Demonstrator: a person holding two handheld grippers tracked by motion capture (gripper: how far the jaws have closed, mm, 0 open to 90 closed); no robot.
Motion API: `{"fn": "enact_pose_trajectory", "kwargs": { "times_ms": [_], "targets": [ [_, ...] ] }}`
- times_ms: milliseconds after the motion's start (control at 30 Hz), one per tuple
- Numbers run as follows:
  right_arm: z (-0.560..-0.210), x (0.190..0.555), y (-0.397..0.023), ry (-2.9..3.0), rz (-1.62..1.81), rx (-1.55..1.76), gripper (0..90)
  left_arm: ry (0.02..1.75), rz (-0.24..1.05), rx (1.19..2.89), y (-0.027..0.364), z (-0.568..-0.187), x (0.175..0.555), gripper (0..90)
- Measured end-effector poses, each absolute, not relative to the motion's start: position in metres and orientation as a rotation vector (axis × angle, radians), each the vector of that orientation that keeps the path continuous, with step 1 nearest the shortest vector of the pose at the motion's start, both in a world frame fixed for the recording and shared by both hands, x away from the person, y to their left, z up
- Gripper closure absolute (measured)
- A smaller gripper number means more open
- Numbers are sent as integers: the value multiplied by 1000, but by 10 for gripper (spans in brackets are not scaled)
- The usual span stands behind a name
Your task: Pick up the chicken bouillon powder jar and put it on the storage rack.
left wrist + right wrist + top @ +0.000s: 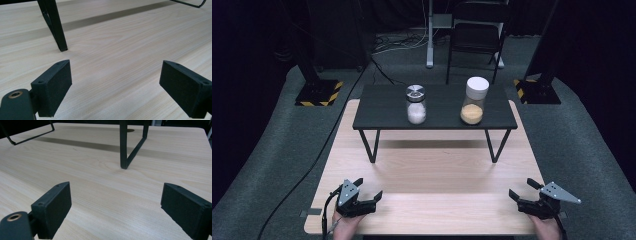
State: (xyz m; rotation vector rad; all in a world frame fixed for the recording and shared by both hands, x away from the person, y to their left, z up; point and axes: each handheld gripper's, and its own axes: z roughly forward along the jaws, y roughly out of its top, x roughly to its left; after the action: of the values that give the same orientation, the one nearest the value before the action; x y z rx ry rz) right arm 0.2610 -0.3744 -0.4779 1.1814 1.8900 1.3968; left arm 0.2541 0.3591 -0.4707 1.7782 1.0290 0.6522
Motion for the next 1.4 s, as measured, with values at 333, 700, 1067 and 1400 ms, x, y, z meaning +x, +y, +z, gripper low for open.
{"fn": "enact_pose_trajectory", "kwargs": {
  "times_ms": [333,700,1067,1400],
  "targets": [
    [-478,261,-375,1889,1386,1196,92,1032,651,1778,359,-471,254,105],
    [-477,261,-374,1896,1372,1197,94,1034,647,1779,359,-470,255,105],
    [-476,261,-373,1904,1365,1199,95,1033,649,1779,359,-470,255,103],
    [-475,262,-373,1909,1361,1199,94,1035,648,1780,359,-470,255,103]
  ]
}}
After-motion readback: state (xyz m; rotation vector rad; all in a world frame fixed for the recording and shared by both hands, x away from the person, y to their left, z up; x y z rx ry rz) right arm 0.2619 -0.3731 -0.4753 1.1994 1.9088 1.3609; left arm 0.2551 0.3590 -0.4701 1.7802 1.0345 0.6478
